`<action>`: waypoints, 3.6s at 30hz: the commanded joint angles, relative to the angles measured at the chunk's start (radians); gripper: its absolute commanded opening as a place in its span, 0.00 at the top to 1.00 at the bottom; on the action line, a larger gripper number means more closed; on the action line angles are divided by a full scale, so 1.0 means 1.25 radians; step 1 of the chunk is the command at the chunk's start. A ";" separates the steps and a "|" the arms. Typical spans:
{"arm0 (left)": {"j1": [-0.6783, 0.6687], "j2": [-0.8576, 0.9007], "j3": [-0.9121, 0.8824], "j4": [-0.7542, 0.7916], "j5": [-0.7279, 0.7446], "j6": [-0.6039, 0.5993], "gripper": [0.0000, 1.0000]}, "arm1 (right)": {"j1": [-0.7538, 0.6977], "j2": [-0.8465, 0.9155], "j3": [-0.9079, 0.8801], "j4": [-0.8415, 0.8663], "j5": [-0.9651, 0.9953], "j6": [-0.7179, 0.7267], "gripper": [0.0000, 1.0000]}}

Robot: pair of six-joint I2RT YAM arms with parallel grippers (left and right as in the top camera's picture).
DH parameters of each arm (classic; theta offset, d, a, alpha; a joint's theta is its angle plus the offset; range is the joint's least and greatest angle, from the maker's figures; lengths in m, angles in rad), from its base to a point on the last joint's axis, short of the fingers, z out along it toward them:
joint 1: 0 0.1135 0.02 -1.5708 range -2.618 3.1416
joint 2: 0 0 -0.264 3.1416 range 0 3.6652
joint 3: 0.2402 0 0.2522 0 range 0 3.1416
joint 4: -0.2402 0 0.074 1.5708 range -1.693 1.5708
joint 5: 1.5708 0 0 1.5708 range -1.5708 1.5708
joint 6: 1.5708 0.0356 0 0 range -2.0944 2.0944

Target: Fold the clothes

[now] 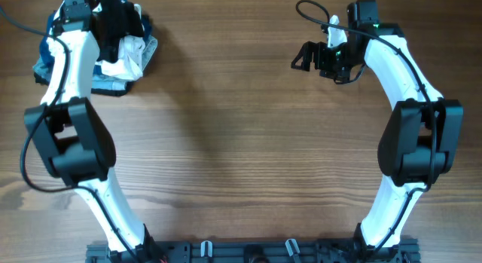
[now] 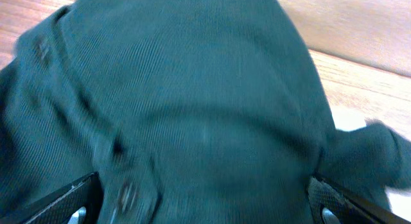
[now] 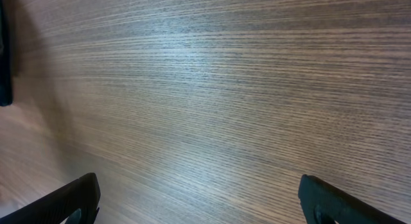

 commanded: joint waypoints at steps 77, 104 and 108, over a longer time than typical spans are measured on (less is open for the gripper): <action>-0.053 -0.390 -0.027 -0.265 0.087 -0.106 0.00 | 0.022 -1.646 -1.333 0.768 0.228 -0.122 0.00; -0.053 -0.390 -0.027 -0.266 0.087 -0.105 0.00 | 0.023 -1.666 -1.332 0.717 0.213 -0.120 0.00; -0.053 -0.390 -0.027 -0.266 0.087 -0.105 0.00 | 0.023 -1.666 -1.332 0.717 0.213 -0.120 0.00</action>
